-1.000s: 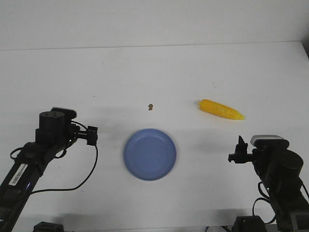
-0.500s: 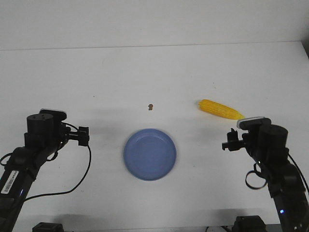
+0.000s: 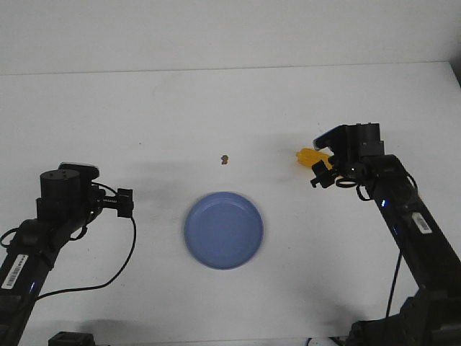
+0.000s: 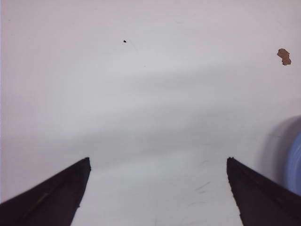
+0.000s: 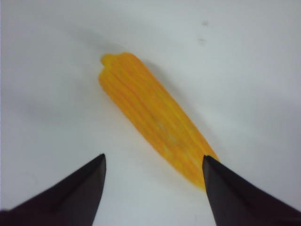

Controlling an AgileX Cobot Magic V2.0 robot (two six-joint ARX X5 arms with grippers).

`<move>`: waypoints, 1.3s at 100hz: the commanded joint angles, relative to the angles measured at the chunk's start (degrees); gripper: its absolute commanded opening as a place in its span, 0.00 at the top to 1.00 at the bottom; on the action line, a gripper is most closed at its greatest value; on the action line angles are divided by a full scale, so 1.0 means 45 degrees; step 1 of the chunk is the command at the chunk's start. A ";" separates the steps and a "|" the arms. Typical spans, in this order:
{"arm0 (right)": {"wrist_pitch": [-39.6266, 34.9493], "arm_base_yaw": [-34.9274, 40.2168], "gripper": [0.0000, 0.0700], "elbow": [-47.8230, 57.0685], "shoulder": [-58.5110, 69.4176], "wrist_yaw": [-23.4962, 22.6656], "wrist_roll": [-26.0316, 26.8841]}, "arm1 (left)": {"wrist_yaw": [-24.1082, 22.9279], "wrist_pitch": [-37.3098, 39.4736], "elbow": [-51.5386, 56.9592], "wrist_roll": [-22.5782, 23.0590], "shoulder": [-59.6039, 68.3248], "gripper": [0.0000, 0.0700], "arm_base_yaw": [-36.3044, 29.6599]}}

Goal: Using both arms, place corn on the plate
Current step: 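Reach the right gripper to the yellow corn and grasp it, then carry the corn with the right gripper over the blue plate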

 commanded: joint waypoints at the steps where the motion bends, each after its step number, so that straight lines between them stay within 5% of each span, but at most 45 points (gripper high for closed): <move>1: 0.0044 0.0015 0.38 0.0563 0.0602 -0.0097 -0.0544 | 0.0049 0.0029 0.0155 -0.0180 0.0136 0.16 -0.0005; 61: 0.0729 -0.0058 0.38 0.0976 0.2540 -0.0423 -0.1583 | 0.0049 0.0039 0.0155 -0.0219 0.0136 0.16 0.0000; 118: 0.1302 -0.0782 0.38 0.0976 0.4809 -0.0714 -0.1355 | 0.0049 0.0010 0.0155 -0.0228 0.0136 0.16 0.0000; 123: 0.1239 -0.0782 0.45 0.0976 0.4838 -0.0714 -0.1195 | 0.0049 -0.0010 0.0155 -0.0228 0.0136 0.16 0.0000; 130: 0.1282 -0.0782 0.71 0.0981 0.4823 -0.0719 -0.1132 | 0.0049 -0.0034 0.0155 -0.0233 0.0136 0.16 0.0000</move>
